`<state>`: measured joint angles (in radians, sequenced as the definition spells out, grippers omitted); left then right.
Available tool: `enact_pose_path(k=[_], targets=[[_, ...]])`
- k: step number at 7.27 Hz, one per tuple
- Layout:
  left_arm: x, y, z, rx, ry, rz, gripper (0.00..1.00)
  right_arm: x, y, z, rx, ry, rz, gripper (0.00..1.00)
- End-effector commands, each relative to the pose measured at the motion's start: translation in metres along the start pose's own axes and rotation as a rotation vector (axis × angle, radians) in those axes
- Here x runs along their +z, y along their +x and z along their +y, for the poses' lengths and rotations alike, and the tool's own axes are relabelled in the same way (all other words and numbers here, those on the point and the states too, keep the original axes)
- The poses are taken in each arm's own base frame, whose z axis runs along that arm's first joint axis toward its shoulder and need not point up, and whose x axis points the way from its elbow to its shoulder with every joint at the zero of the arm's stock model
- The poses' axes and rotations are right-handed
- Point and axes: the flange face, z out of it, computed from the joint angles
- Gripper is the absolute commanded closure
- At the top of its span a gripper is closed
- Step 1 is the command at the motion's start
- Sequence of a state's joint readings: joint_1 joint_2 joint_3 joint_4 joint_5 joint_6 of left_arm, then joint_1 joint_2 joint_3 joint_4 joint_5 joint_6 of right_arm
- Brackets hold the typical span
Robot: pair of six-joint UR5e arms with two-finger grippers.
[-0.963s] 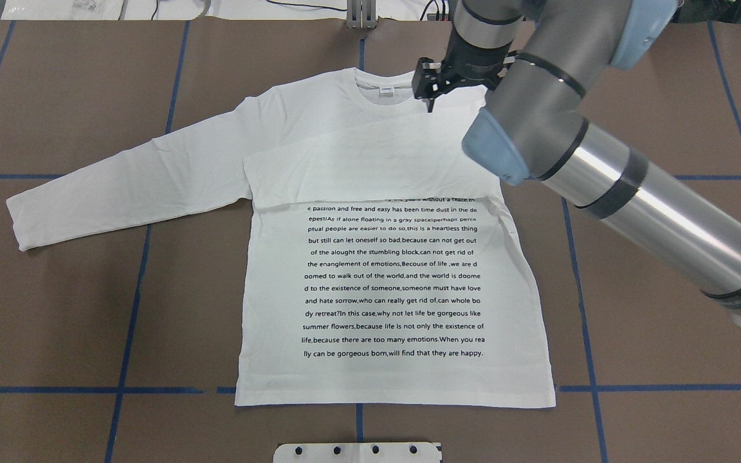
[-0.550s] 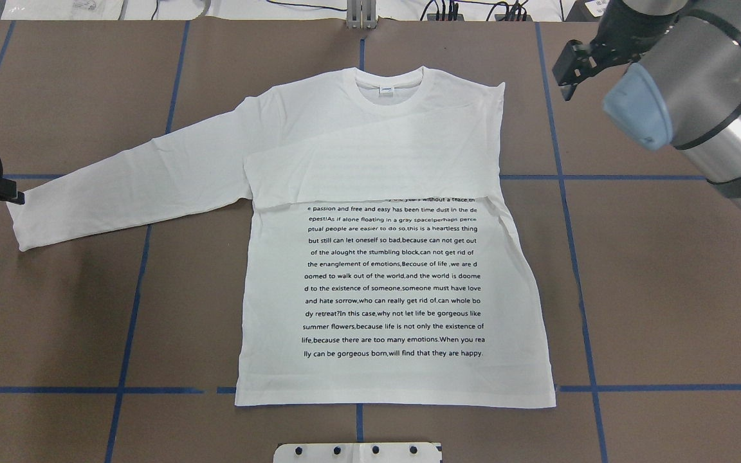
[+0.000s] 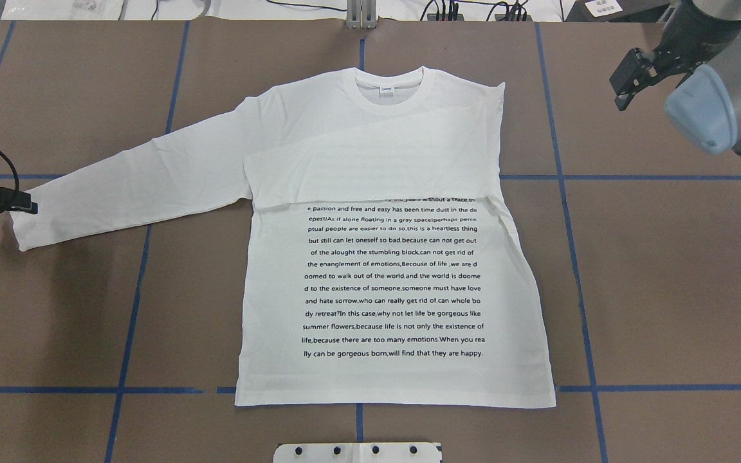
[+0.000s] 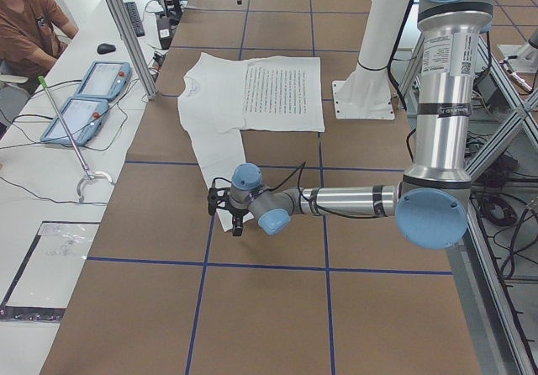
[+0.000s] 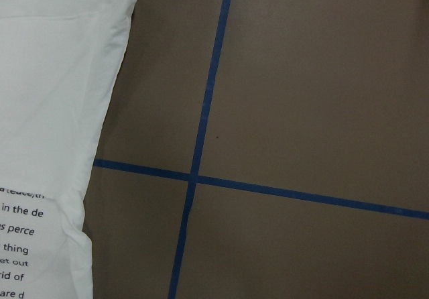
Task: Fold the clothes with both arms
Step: 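Release the sleeve and raise the right gripper away from the shirt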
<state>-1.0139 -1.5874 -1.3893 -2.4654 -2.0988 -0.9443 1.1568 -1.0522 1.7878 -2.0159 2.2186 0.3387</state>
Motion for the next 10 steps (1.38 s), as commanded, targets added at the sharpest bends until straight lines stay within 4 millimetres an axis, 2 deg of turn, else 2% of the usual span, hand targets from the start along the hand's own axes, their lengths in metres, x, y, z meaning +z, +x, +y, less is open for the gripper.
enact_pose_path(k=[1, 4, 5, 8, 9, 10], targets=[[0.009, 0.009, 0.004, 0.027, 0.007, -0.014, 0.02, -0.012, 0.012, 0.002, 0.024, 0.002, -0.047, 0.00], [0.007, 0.000, 0.008, 0.025, 0.002, -0.018, 0.04, -0.012, 0.011, 0.002, 0.024, 0.001, -0.047, 0.00], [0.008, -0.007, 0.012, 0.019, 0.001, -0.030, 0.11, -0.013, 0.009, 0.002, 0.024, 0.003, -0.047, 0.00], [0.008, -0.006, 0.013, 0.018, 0.002, -0.030, 0.34, -0.012, 0.009, 0.002, 0.025, 0.001, -0.048, 0.00], [0.007, -0.006, 0.013, 0.017, 0.003, -0.029, 0.43, -0.013, 0.010, 0.003, 0.029, 0.003, -0.048, 0.00], [0.007, -0.006, 0.013, 0.016, 0.003, -0.029, 0.57, -0.013, 0.010, 0.003, 0.030, 0.002, -0.048, 0.00]])
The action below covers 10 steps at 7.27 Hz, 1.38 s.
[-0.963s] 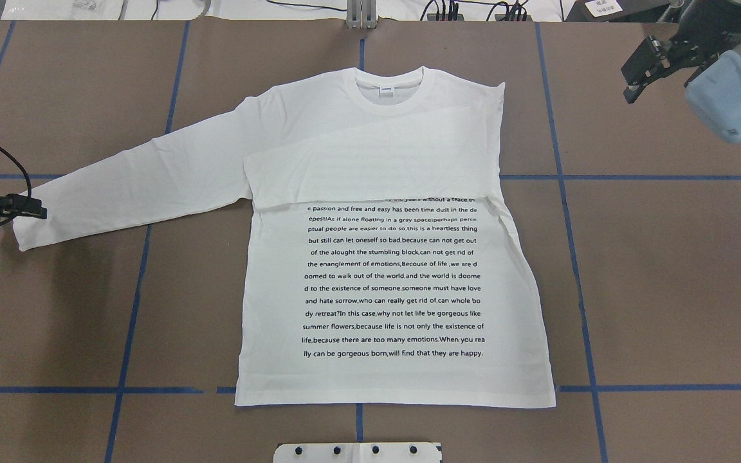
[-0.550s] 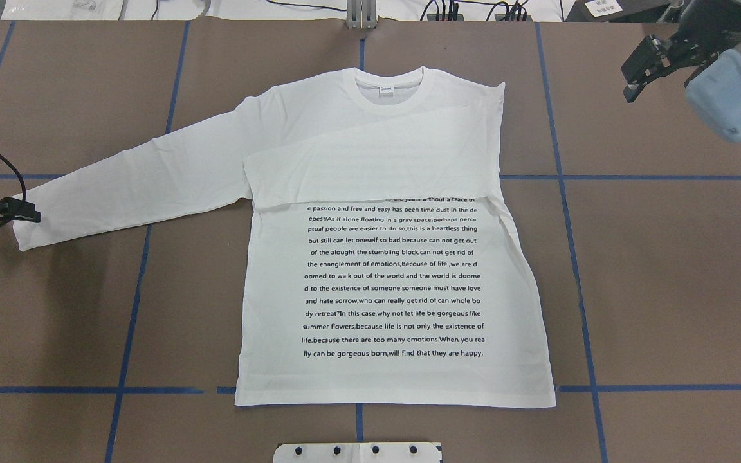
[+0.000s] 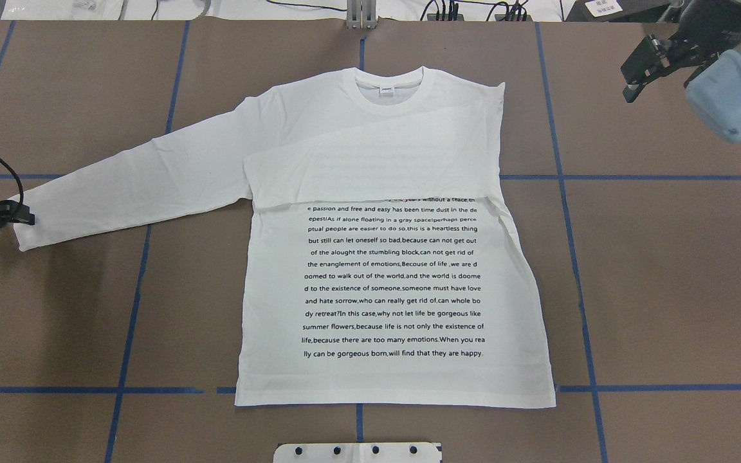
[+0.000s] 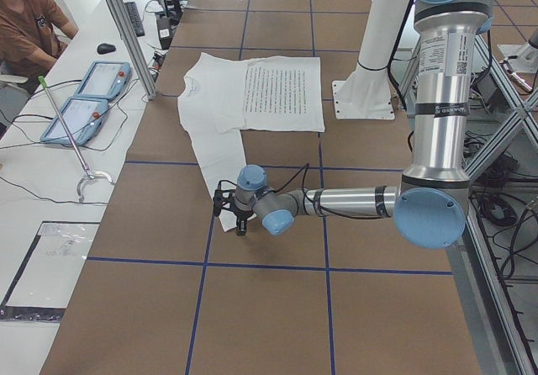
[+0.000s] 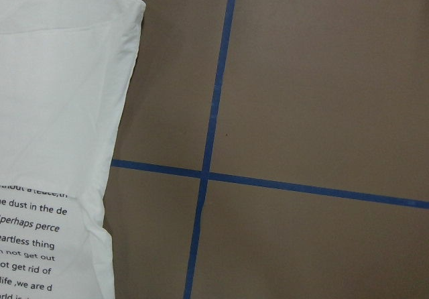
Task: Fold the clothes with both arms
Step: 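Release the sleeve and raise the right gripper away from the shirt, then grasp the sleeve cuff nearest the left gripper and lift it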
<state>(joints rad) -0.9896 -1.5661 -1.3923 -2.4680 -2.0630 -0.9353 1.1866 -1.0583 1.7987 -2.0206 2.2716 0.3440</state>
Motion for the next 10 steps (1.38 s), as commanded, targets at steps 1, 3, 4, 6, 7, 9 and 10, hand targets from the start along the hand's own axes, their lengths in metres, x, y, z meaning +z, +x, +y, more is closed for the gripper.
enact_pose_path(k=[1, 3, 4, 6, 7, 9, 10], targets=[[-0.004, 0.005, -0.002, 0.001, 0.007, 0.008, 0.72, 0.000, 0.001, 0.001, 0.003, -0.001, 0.002, 0.00], [-0.011, 0.014, -0.004, 0.008, 0.016, 0.021, 0.97, 0.000, 0.003, 0.001, 0.004, -0.001, 0.002, 0.00], [-0.012, 0.016, -0.004, 0.007, 0.016, 0.026, 1.00, 0.003, 0.005, 0.002, 0.007, -0.005, 0.002, 0.00], [-0.036, 0.038, -0.003, 0.021, 0.029, 0.062, 1.00, 0.007, 0.009, 0.003, 0.009, -0.011, 0.004, 0.00], [-0.055, 0.063, -0.005, -0.015, 0.014, 0.087, 1.00, 0.008, 0.020, 0.007, 0.021, -0.012, 0.006, 0.00], [-0.098, 0.131, -0.017, -0.041, -0.001, 0.137, 1.00, 0.018, 0.040, 0.022, -0.016, -0.022, 0.014, 0.00], [-0.111, 0.177, -0.040, -0.053, -0.006, 0.161, 1.00, 0.029, 0.058, 0.032, -0.019, -0.039, 0.032, 0.00]])
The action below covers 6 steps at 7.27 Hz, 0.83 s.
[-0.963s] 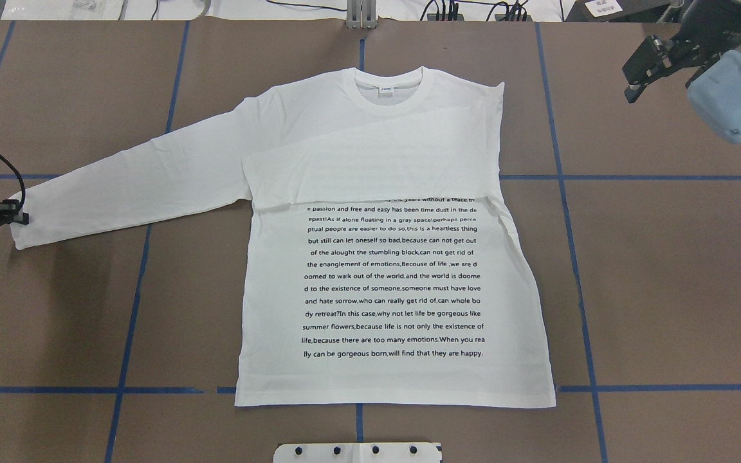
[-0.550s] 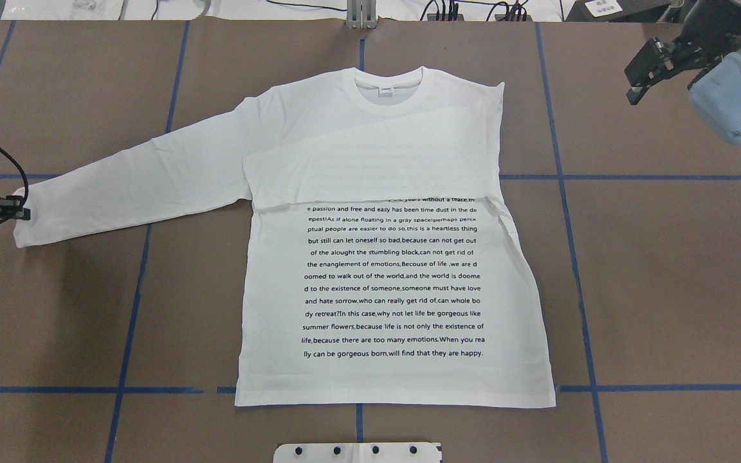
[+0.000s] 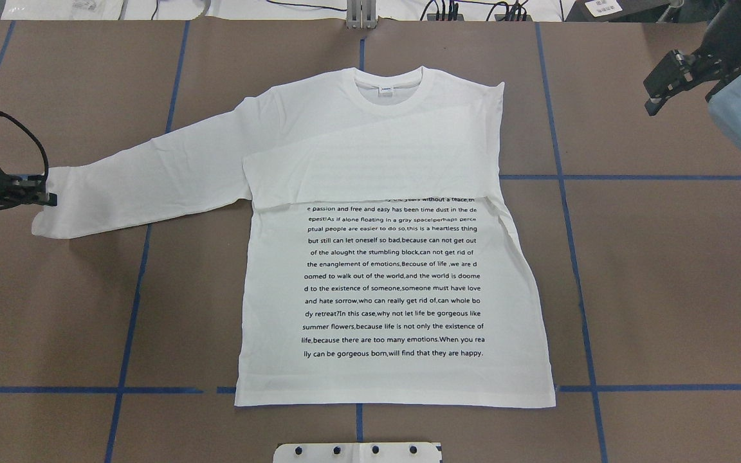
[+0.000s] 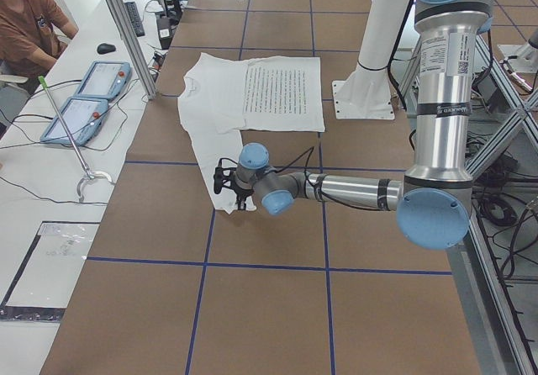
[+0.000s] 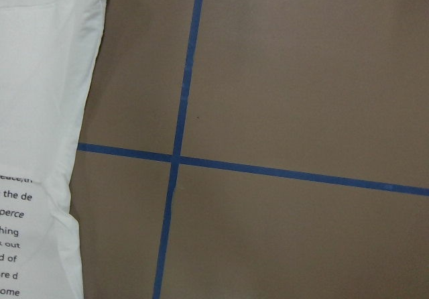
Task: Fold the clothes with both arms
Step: 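Grasp the sleeve cuff nearest the left gripper and lift it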
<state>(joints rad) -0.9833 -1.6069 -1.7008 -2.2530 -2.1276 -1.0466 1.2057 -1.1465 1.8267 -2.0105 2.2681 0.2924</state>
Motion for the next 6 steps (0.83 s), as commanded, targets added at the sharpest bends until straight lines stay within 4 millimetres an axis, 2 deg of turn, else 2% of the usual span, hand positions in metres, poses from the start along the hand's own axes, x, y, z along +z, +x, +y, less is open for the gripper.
enact_pose_path(k=[1, 2, 3, 4, 5, 6], targets=[[-0.016, 0.115, -0.040, -0.044, -0.015, 0.045, 1.00, 0.022, 0.030, 0.017, 0.005, -0.033, 0.029, 0.00], [-0.025, 0.199, -0.064, -0.085, -0.035, 0.044, 1.00, 0.029, 0.038, 0.018, 0.004, -0.021, 0.041, 0.00], [-0.022, 0.269, -0.068, -0.102, -0.070, 0.038, 1.00, 0.038, 0.047, 0.022, -0.011, 0.011, 0.036, 0.00], [-0.035, 0.305, -0.077, -0.146, -0.058, 0.077, 1.00, 0.044, 0.053, 0.025, -0.007, 0.014, 0.035, 0.00], [-0.030, 0.364, -0.089, -0.180, -0.068, 0.099, 1.00, 0.044, 0.052, 0.025, 0.005, 0.015, 0.033, 0.00], [-0.038, 0.441, -0.105, -0.243, -0.076, 0.138, 1.00, 0.042, 0.050, 0.025, 0.032, 0.018, 0.025, 0.00]])
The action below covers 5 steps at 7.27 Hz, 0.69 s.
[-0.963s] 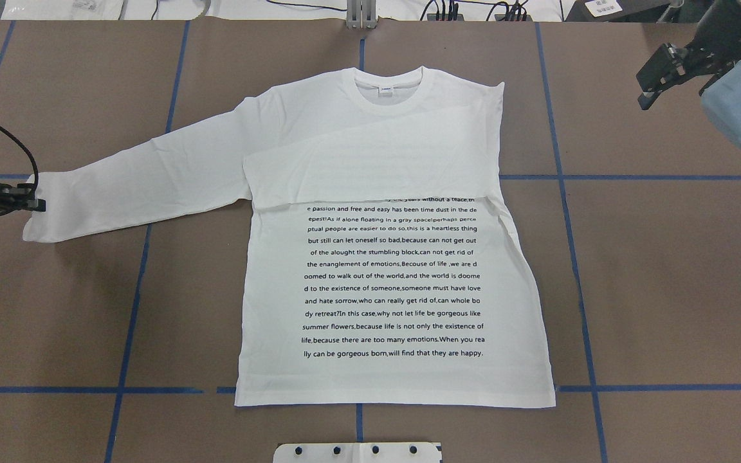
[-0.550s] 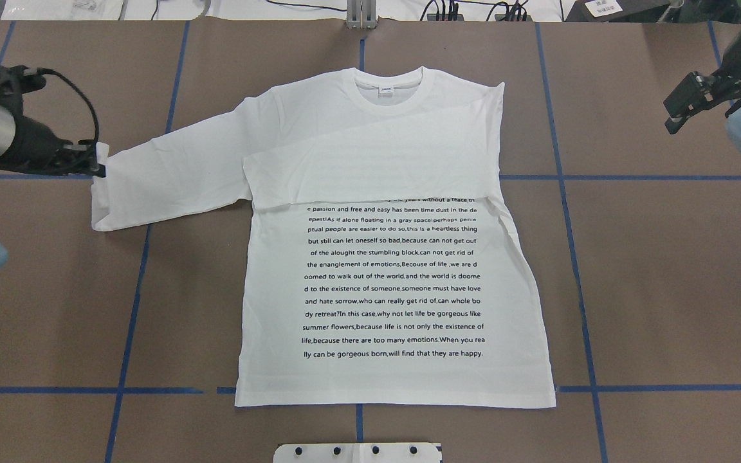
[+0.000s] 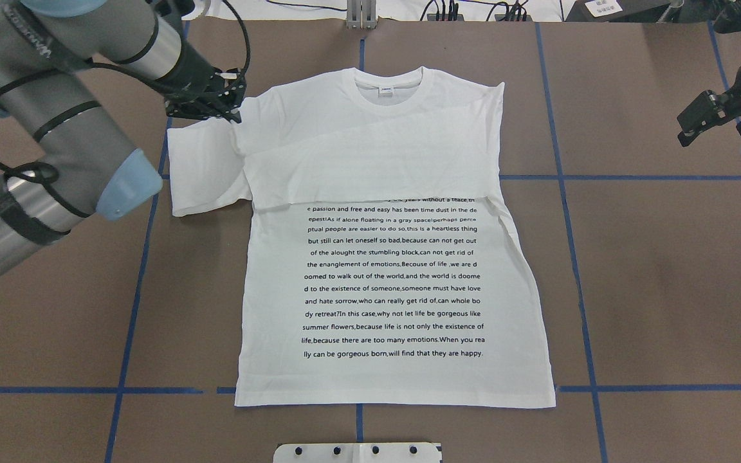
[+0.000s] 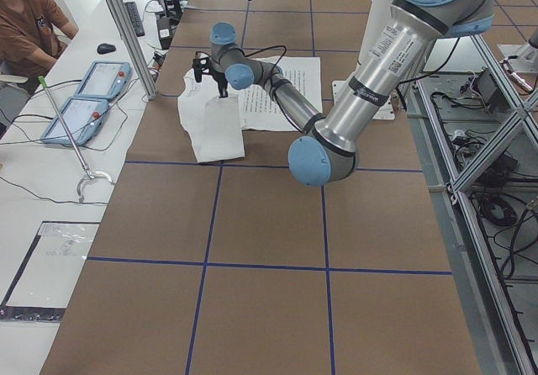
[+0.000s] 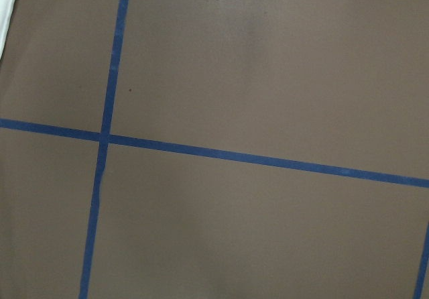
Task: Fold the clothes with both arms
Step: 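Grasp the sleeve cuff nearest the left gripper and lift it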
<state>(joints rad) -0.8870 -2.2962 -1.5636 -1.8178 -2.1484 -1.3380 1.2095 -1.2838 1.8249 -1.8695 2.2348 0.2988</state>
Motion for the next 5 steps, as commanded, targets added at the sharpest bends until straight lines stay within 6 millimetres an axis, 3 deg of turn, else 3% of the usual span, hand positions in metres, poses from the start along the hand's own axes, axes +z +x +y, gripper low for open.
enact_pose_path(k=[1, 3, 4, 5], targets=[[-0.023, 0.130, 0.007, -0.080, -0.009, 0.109, 1.00, 0.000, -0.001, 0.000, 0.027, 0.003, -0.009, 0.00], [-0.071, 0.191, 0.033, -0.106, -0.076, 0.213, 1.00, 0.003, 0.000, 0.001, 0.030, -0.003, -0.008, 0.00], [-0.066, 0.200, 0.058, -0.115, -0.125, 0.224, 1.00, 0.006, 0.002, 0.001, 0.036, -0.009, -0.008, 0.00], [-0.044, 0.209, 0.091, -0.105, -0.172, 0.230, 1.00, 0.007, -0.002, -0.001, 0.044, -0.012, -0.010, 0.00]])
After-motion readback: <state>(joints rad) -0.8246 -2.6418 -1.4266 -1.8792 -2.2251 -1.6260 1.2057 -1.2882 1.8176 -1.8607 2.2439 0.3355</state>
